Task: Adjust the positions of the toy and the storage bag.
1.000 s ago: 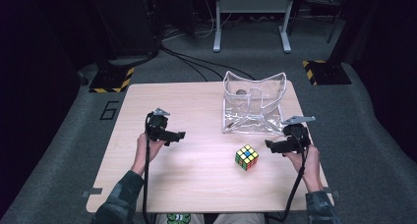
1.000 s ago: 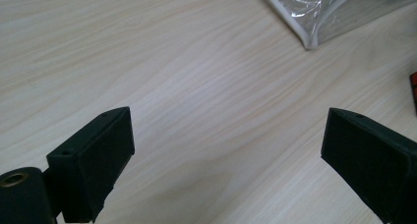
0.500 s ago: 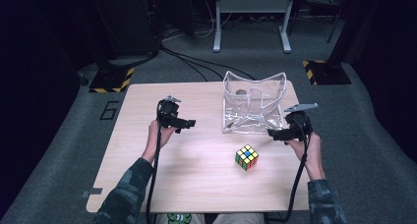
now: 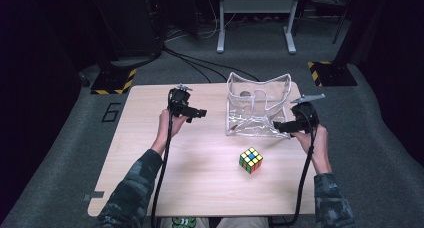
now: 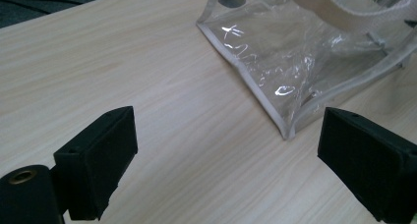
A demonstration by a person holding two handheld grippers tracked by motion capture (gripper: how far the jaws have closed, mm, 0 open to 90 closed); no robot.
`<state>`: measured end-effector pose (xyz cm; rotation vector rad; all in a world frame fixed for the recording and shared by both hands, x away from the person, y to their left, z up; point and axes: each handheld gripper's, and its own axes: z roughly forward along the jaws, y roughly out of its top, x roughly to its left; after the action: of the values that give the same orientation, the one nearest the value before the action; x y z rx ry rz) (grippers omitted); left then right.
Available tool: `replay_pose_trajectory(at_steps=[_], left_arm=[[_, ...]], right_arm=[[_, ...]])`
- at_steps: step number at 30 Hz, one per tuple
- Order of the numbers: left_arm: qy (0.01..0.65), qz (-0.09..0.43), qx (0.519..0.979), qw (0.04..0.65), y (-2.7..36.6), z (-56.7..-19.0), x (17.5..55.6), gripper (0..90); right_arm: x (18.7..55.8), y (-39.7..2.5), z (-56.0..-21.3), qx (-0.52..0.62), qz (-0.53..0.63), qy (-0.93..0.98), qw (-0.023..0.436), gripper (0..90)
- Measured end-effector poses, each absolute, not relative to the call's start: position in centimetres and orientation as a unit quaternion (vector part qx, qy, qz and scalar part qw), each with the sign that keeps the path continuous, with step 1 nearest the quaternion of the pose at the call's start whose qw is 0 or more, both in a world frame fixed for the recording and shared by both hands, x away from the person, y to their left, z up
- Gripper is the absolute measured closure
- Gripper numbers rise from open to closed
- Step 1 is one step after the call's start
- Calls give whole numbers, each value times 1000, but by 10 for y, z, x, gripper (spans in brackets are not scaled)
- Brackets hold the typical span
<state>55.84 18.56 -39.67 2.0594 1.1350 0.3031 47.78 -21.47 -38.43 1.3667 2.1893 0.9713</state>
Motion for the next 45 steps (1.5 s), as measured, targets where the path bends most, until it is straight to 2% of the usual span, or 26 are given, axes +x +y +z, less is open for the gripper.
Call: replay_pose_trajectory(at_steps=[27, 37, 45], left_arm=[[444, 111, 793, 402, 131, -353, 605, 94], [454, 95, 783, 415, 112, -352, 617, 105], [461, 95, 787, 398, 96, -361, 621, 165]], right_arm=[[518, -216, -356, 501, 358, 765, 189, 69], [530, -219, -358, 511, 357, 758, 192, 91], [538, -220, -363, 525, 364, 747, 183, 122]])
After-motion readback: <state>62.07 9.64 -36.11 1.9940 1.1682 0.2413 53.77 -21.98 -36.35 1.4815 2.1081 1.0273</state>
